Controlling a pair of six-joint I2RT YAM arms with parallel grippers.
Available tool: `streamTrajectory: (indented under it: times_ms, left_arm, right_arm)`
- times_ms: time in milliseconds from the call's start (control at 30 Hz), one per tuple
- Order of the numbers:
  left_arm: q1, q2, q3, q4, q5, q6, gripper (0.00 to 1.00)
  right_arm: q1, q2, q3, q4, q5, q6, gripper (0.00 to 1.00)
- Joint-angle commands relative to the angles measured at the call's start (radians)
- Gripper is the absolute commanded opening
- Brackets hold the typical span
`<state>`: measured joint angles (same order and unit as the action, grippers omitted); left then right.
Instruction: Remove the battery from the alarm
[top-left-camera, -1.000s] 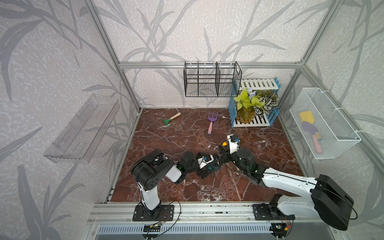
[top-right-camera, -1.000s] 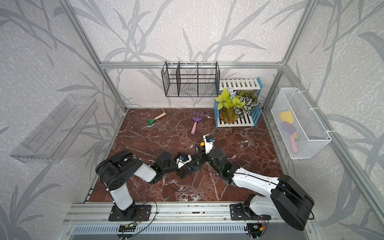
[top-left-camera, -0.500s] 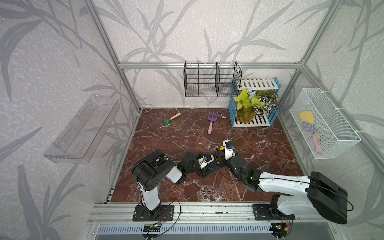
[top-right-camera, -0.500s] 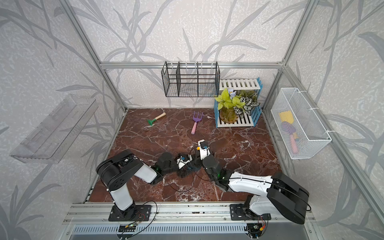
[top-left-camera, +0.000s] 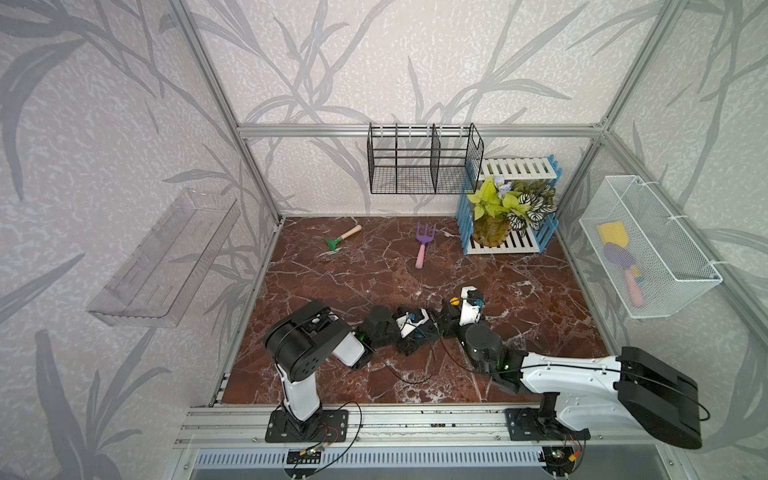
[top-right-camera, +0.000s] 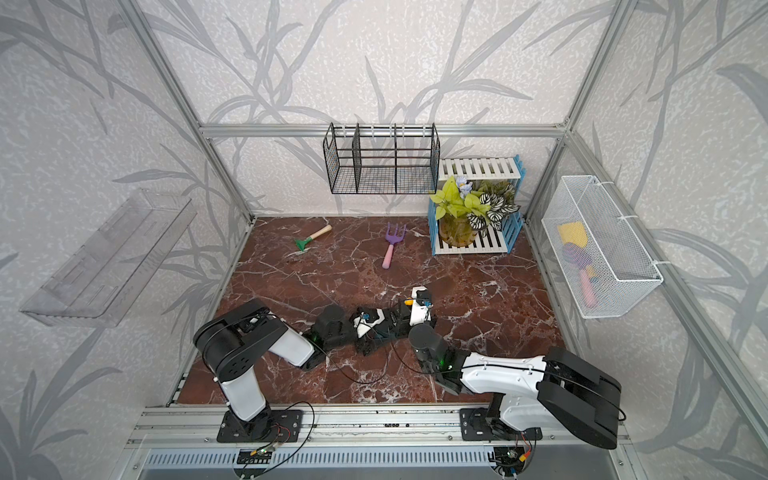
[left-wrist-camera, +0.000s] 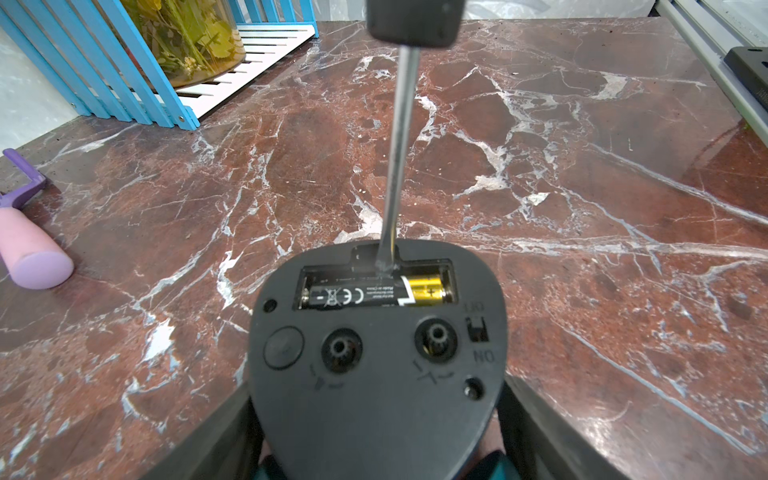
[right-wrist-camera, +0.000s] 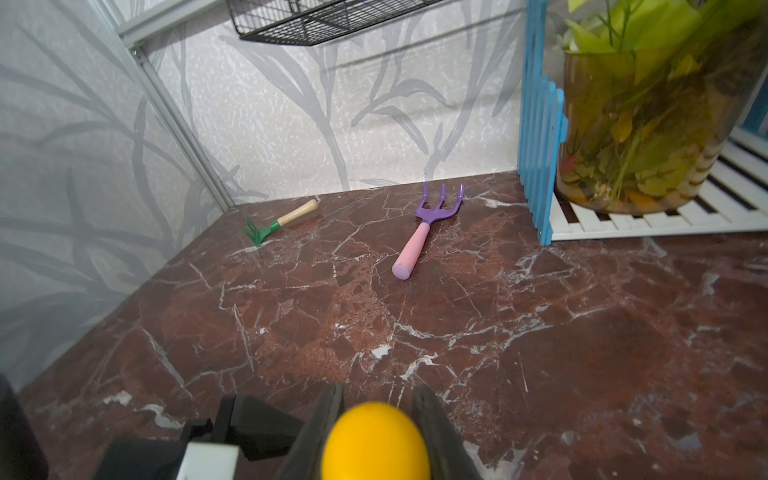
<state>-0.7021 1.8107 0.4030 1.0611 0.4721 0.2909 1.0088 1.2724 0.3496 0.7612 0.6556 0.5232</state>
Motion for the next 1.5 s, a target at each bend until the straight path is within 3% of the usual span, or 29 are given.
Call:
streamTrajectory:
  times_ms: [0,200,267,333,433,567,667,933,1167,1333,1467]
  left_arm:
    - [-0.005,0.037,0.018,0.004,-0.011,-0.062,0.6]
    - [-0.004,0.04,0.022,-0.006,-0.002,-0.058,0.59]
    - [-0.003,0.039,0.023,-0.009,0.0,-0.059,0.59]
    - [-0.002,0.038,0.025,-0.012,0.002,-0.059,0.59]
    - [-0.002,0.036,0.026,-0.015,-0.001,-0.061,0.59]
    - [0.0,0.032,0.025,-0.015,-0.003,-0.061,0.59]
    - [0.001,0.032,0.022,-0.009,-0.001,-0.062,0.58]
    - [0.003,0.033,0.019,-0.012,0.012,-0.059,0.58]
    - [0.006,0.032,0.018,-0.015,0.017,-0.055,0.58]
    - [0.007,0.028,0.017,-0.018,0.018,-0.053,0.58]
    - [0.01,0.018,0.023,-0.042,0.01,-0.057,0.58]
  right_arm:
    - [-0.062,0.055,-0.111,-0.183,-0.299,0.183,0.0]
    - [-0.229,0.051,-0.138,-0.15,-0.486,0.148,0.0]
    - [-0.236,0.05,-0.116,-0.169,-0.523,0.118,0.0]
    - [-0.202,0.05,-0.07,-0.204,-0.548,0.05,0.0]
    - [-0.053,0.036,0.031,-0.29,-0.436,-0.075,0.0]
    - [0.027,0.072,0.102,-0.347,-0.362,-0.126,0.0]
    - [0.017,0.116,0.081,-0.331,-0.315,-0.059,0.0]
    - [-0.19,0.219,-0.083,-0.092,-0.515,0.154,0.0]
    - [-0.258,0.263,-0.158,0.049,-0.55,0.273,0.0]
    - [-0.275,0.227,-0.168,0.048,-0.545,0.272,0.0]
    - [-0.275,0.056,-0.122,-0.145,-0.485,0.187,0.0]
